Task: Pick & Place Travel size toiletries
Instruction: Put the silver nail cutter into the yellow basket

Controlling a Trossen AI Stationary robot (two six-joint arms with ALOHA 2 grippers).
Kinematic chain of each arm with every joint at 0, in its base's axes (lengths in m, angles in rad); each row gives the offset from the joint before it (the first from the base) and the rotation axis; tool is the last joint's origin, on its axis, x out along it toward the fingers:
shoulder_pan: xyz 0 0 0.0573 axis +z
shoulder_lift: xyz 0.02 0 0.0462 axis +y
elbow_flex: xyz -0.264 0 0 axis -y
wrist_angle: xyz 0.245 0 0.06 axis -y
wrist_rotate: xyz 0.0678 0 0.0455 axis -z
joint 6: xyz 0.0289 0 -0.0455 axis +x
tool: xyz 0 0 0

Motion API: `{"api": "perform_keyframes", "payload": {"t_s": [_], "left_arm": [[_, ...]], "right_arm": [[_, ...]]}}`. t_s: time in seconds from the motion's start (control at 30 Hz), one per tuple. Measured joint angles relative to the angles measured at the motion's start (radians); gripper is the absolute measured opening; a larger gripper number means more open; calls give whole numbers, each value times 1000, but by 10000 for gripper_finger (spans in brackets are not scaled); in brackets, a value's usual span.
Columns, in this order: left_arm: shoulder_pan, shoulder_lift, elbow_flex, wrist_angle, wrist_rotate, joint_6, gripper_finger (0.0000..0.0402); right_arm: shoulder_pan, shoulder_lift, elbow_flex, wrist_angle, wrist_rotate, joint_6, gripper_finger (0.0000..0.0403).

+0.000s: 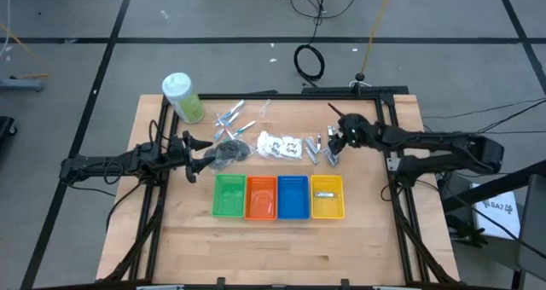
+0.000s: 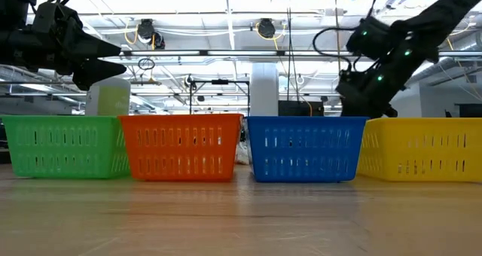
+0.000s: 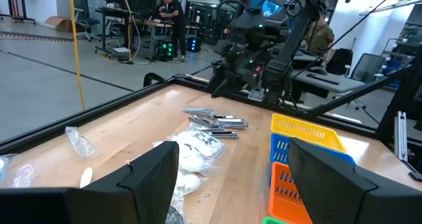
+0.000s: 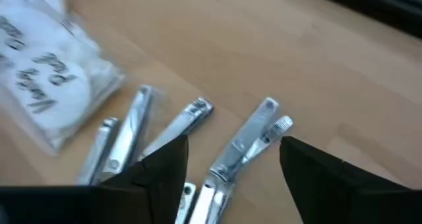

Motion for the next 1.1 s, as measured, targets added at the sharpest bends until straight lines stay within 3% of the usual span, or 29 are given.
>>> {"api": "perform_keyframes", "payload": {"t_s": [0.23,0.5,0.87,1.1], "left_arm": [[0,0,0,0,0,0,280],[0,0,0,0,0,0,280],[0,0,0,0,0,0,280],[0,0,0,0,0,0,280]], "right_arm": [[-12,174,76,-26,-47,-16,242],[-16,328,116,-52,15,-8,232],[-60,376,119,-48,59,53,227],[-62,377,117,-48,61,56,181]]}}
